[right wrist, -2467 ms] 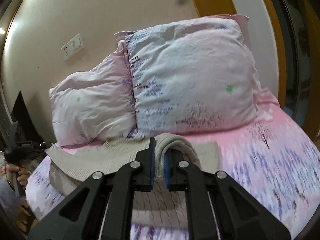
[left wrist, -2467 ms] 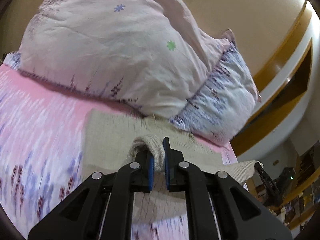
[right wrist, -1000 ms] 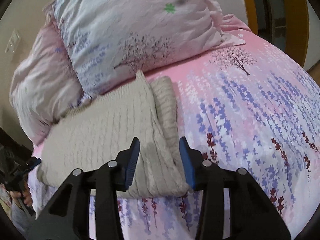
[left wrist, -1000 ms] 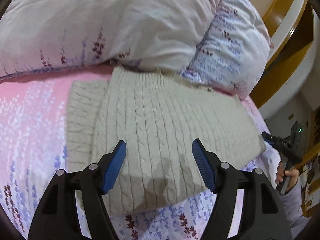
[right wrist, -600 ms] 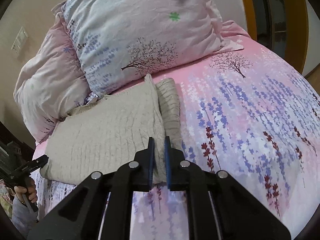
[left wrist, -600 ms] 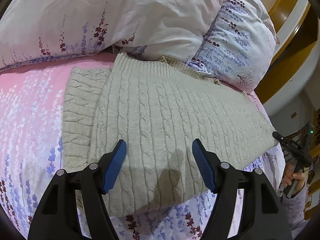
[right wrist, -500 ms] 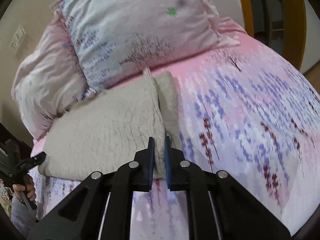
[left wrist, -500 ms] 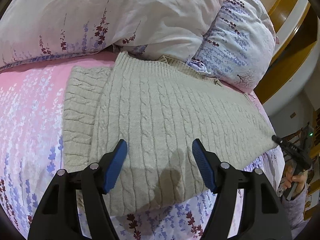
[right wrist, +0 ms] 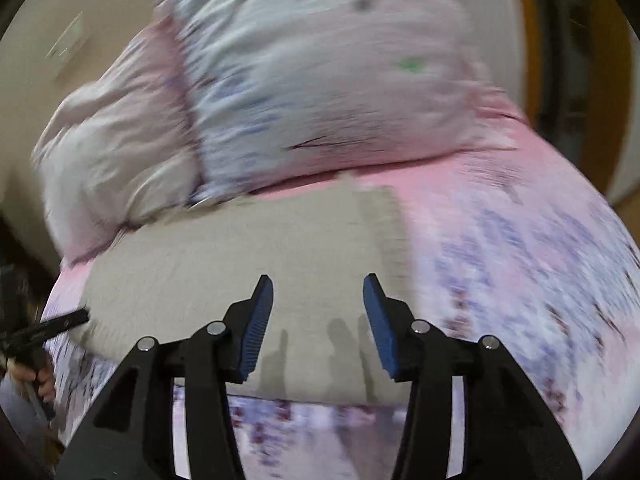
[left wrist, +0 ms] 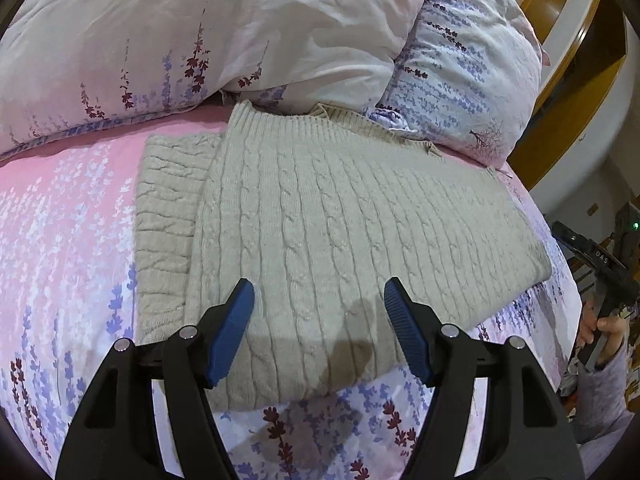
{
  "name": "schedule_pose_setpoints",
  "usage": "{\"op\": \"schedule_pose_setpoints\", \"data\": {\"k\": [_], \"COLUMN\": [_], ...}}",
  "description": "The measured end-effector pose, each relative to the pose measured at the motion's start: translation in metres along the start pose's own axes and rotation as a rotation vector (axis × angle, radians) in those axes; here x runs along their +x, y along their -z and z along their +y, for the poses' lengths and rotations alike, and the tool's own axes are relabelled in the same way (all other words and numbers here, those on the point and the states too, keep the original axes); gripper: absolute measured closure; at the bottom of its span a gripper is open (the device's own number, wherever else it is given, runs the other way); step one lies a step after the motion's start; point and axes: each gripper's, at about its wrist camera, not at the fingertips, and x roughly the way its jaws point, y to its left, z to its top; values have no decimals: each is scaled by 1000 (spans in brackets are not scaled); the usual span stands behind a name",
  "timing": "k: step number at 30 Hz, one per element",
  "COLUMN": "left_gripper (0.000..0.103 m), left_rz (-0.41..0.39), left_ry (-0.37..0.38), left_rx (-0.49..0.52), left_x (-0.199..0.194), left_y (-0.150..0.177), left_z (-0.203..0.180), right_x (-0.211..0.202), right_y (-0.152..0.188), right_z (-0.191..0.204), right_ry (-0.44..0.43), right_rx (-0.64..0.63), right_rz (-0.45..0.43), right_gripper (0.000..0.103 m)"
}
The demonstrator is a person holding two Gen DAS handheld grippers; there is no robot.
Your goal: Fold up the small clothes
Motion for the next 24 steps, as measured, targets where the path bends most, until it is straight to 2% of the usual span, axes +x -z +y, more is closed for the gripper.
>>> {"op": "schedule_pose_setpoints", "data": {"k": [4, 7, 8, 10, 12, 13, 16, 18, 20, 22, 24], "left_gripper": [34, 34, 34, 34, 34, 34, 34, 34, 34, 34, 34], "left_rz": [-8, -17, -20, -26, -39, -61, -137, -142, -130, -108, -89], "left_ry": [12, 20, 21, 25, 47, 76, 130, 134, 146, 139, 130], "left_rx": [-19, -31, -32, -42, -80, -123, -249, -343, -415, -482, -516], "left_x": [-1, -1, -1, -3, -10, -17, -35, -38, -35, -28, -22], "left_y": [2, 4, 4, 4, 4, 2, -2, -6, -8, -9, -10], "left_z": [3, 4, 5, 5, 10, 16, 44, 68, 84, 100, 107], "right_x": [30, 57, 57, 59, 57, 57, 53, 58, 73, 82, 89], "right_y": [0, 10, 12, 12, 6, 5, -4, -9, -12, -11, -5], "right_z": [13, 12, 14, 21, 25, 25, 35, 46, 62, 81, 103], "right_ry": [13, 79, 84, 114, 129, 120, 14, -61, -119, -108, -49], "right_rx": [-34, -39, -59, -93, -73, -60, -26, -8, 4, -35, -112], "right_rz": [72, 173, 144, 155, 164, 159, 120, 122, 151, 152, 141], "right_gripper": [55, 49, 46, 45, 41, 40, 32, 27, 27, 27, 27]}}
